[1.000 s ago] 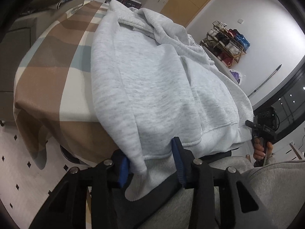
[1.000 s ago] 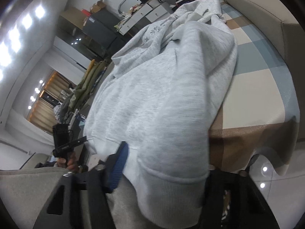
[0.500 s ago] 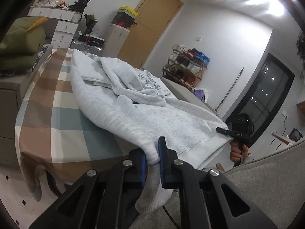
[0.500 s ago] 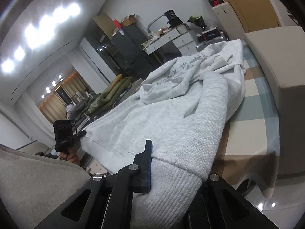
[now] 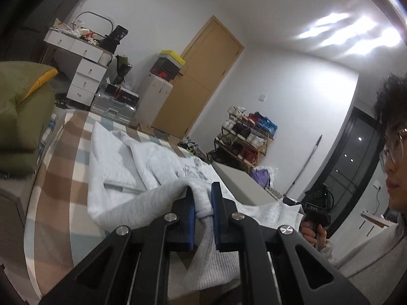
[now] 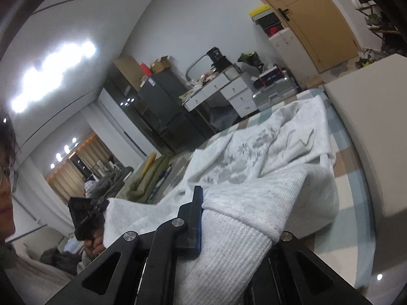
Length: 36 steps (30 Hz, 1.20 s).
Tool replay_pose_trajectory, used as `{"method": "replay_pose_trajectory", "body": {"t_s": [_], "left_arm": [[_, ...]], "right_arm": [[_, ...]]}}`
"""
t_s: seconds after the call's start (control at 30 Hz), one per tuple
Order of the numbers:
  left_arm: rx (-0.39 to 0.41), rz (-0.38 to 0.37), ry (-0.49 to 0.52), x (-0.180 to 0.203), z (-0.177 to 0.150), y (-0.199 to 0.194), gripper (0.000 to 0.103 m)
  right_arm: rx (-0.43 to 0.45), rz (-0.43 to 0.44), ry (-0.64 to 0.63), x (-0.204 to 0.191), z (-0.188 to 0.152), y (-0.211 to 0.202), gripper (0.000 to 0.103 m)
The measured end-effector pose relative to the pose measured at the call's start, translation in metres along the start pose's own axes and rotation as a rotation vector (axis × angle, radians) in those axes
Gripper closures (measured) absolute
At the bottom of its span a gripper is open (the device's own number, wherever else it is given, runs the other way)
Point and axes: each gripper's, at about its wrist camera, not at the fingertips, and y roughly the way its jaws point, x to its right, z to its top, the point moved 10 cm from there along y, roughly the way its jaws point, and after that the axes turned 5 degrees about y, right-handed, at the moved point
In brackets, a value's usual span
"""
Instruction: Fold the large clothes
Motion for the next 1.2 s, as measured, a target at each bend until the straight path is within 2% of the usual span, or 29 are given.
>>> {"method": "replay_pose_trajectory", "body": {"t_s": [0.17,0.3,0.4,0.43,0.5,0.53,0.57,0.6,0.63,0.67,0.7,0.73,0.8,0.83,0.9,0.93,1.0,1.03,1.07,1.13,1.17,1.2], "left_arm": [[0.078,0.050,-0.031,-0.031,0.051,0.036,0.097],[0.071,0.089,-0.102,-0.071,0.091,0.090,0.097],[0.008,0.153,-0.200,-0.112,0.104,0.140,0.097],[-0.036,0.191,-0.231,-0.134,0.102,0.161,0.097],[-0.144,0.317,-0.283,-0.176,0.086,0.194,0.094],[-0.216,0.359,-0.305,-0.194,0.071,0.208,0.089],[-0.276,0.402,-0.351,-0.207,0.057,0.213,0.074],[-0.317,0.437,-0.405,-0.217,0.046,0.212,0.065],[-0.315,0.446,-0.442,-0.221,0.040,0.207,0.051],[-0.292,0.434,-0.446,-0.220,0.040,0.199,0.041],[-0.287,0.430,-0.427,-0.217,0.043,0.193,0.038],[-0.289,0.434,-0.410,-0.213,0.044,0.185,0.037],[-0.295,0.428,-0.370,-0.205,0.043,0.175,0.037],[-0.317,0.448,-0.320,-0.199,0.039,0.171,0.037],[-0.414,0.522,-0.211,-0.198,0.021,0.174,0.037],[-0.468,0.539,-0.174,-0.199,0.013,0.178,0.037],[-0.561,0.573,-0.106,-0.195,-0.012,0.177,0.037],[-0.579,0.592,-0.086,-0.196,-0.019,0.178,0.042],[-0.598,0.596,-0.079,-0.194,-0.025,0.178,0.060],[-0.612,0.604,-0.079,-0.196,-0.037,0.174,0.074],[-0.590,0.605,-0.082,-0.195,-0.035,0.172,0.077],[-0.581,0.608,-0.083,-0.196,-0.033,0.167,0.081]], "right_arm": [[0.070,-0.051,0.118,0.019,0.082,0.036,0.097],[0.050,-0.107,0.244,0.055,0.145,0.100,0.097],[0.028,-0.162,0.365,0.098,0.187,0.160,0.097],[0.015,-0.198,0.400,0.120,0.198,0.183,0.093],[-0.056,-0.275,0.453,0.165,0.203,0.225,0.081],[-0.087,-0.336,0.491,0.192,0.200,0.241,0.060],[-0.081,-0.388,0.533,0.212,0.197,0.244,0.054],[-0.081,-0.406,0.579,0.224,0.193,0.245,0.049],[-0.088,-0.383,0.606,0.229,0.190,0.246,0.036],[-0.101,-0.320,0.624,0.229,0.189,0.247,0.030],[-0.100,-0.283,0.630,0.228,0.189,0.244,0.030],[-0.095,-0.315,0.608,0.229,0.186,0.236,0.030],[-0.105,-0.383,0.519,0.224,0.181,0.225,0.028],[-0.127,-0.416,0.470,0.218,0.173,0.219,0.028],[-0.175,-0.507,0.354,0.206,0.157,0.209,0.028],[-0.191,-0.580,0.272,0.200,0.148,0.202,0.028],[-0.202,-0.671,0.146,0.192,0.133,0.191,0.028],[-0.198,-0.712,0.102,0.190,0.127,0.186,0.028],[-0.202,-0.764,0.071,0.192,0.121,0.180,0.028],[-0.234,-0.782,0.079,0.202,0.106,0.178,0.028],[-0.244,-0.768,0.110,0.207,0.101,0.178,0.037],[-0.243,-0.748,0.132,0.208,0.101,0.178,0.052]]}}
